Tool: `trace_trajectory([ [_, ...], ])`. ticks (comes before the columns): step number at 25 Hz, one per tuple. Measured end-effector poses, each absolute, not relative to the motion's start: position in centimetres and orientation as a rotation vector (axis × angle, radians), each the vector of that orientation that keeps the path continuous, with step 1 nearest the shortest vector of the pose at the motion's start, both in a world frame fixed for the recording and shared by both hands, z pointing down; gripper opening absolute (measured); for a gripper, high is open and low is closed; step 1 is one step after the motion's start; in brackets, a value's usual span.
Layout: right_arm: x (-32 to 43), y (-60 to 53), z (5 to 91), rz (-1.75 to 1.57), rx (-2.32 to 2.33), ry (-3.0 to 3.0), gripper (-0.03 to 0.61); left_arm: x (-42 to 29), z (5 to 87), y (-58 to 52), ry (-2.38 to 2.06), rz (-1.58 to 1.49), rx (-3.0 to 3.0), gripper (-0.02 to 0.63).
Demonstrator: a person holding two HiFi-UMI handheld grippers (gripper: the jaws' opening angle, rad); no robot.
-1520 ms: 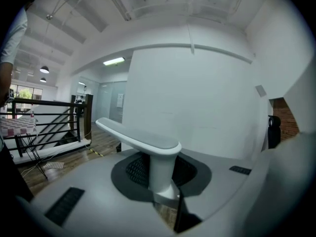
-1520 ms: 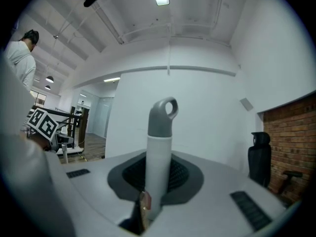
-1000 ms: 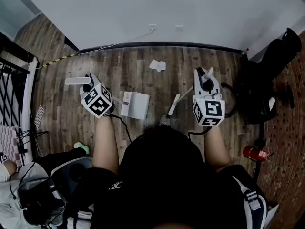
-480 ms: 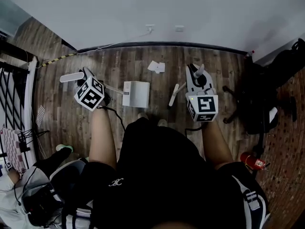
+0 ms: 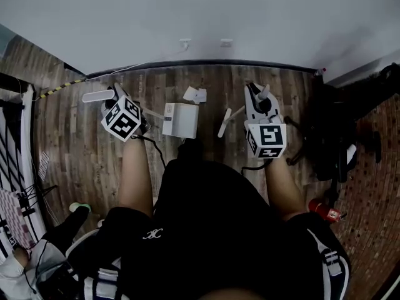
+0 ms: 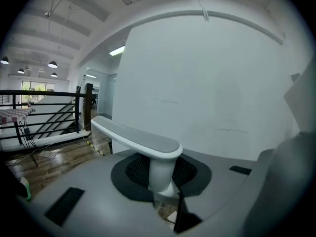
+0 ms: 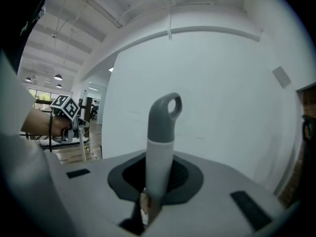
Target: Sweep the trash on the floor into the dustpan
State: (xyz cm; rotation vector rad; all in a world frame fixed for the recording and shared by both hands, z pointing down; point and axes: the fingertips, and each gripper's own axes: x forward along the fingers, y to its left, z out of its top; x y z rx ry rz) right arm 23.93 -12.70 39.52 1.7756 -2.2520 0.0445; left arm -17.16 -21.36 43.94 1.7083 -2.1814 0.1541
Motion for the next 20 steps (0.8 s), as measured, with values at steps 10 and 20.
trace_trajectory([
  [10,24.2,-20.0,43.3,0.152,1.762,-2.102,0.046,-17.5,50.2,-32.1,-2.043,0.179,1.715,0.067],
  [20,23.1,-26.4,46.8,0.166,1.709,-2.025,0.046,-20.0,54.3,-38.5,-2.023,0.239,1.712,0.072],
])
